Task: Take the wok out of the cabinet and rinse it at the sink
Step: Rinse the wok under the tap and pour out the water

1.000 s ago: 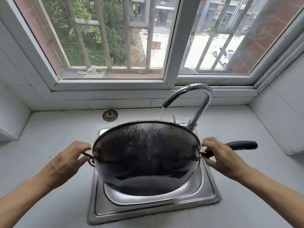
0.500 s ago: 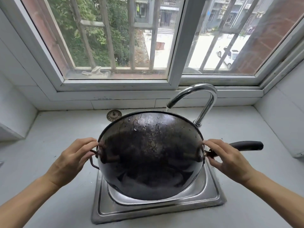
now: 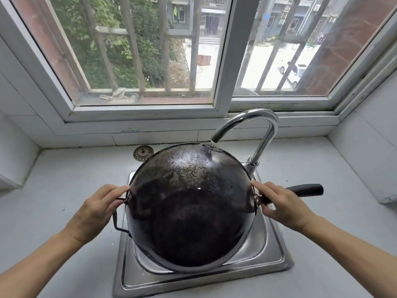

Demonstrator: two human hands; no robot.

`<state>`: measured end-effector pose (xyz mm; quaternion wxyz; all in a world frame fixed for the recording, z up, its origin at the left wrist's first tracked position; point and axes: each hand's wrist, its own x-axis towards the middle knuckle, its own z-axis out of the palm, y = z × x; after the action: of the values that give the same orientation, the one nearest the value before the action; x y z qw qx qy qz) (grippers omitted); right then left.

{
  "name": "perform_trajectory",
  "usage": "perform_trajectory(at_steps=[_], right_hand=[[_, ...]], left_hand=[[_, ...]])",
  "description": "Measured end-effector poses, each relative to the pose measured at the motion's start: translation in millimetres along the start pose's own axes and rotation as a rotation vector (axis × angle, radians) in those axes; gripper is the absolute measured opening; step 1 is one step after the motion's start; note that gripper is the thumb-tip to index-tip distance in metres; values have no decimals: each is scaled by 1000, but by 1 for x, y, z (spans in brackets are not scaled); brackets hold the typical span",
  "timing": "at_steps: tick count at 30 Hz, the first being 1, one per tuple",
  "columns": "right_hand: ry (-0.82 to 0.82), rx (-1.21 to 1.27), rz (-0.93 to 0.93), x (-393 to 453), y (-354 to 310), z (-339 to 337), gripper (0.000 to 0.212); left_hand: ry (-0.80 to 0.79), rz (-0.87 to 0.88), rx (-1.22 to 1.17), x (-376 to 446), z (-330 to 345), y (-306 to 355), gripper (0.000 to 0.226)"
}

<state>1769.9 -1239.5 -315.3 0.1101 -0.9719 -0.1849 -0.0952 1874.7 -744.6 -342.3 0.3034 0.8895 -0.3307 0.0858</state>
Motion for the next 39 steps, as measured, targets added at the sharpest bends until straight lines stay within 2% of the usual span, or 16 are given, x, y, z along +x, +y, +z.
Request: perform_trajectory(at_steps=[19,24,39], right_hand=[[-58,36,194,-13,31,31,72],[-37,4,220,-23,32,32,75],[-4,37,326,-70,38,9,76]], left_hand=[[-72,8,-26,37,38,-9,37],[-94,56,-31,50,39,0,41],[-126,173,-23,90,65,18,37]])
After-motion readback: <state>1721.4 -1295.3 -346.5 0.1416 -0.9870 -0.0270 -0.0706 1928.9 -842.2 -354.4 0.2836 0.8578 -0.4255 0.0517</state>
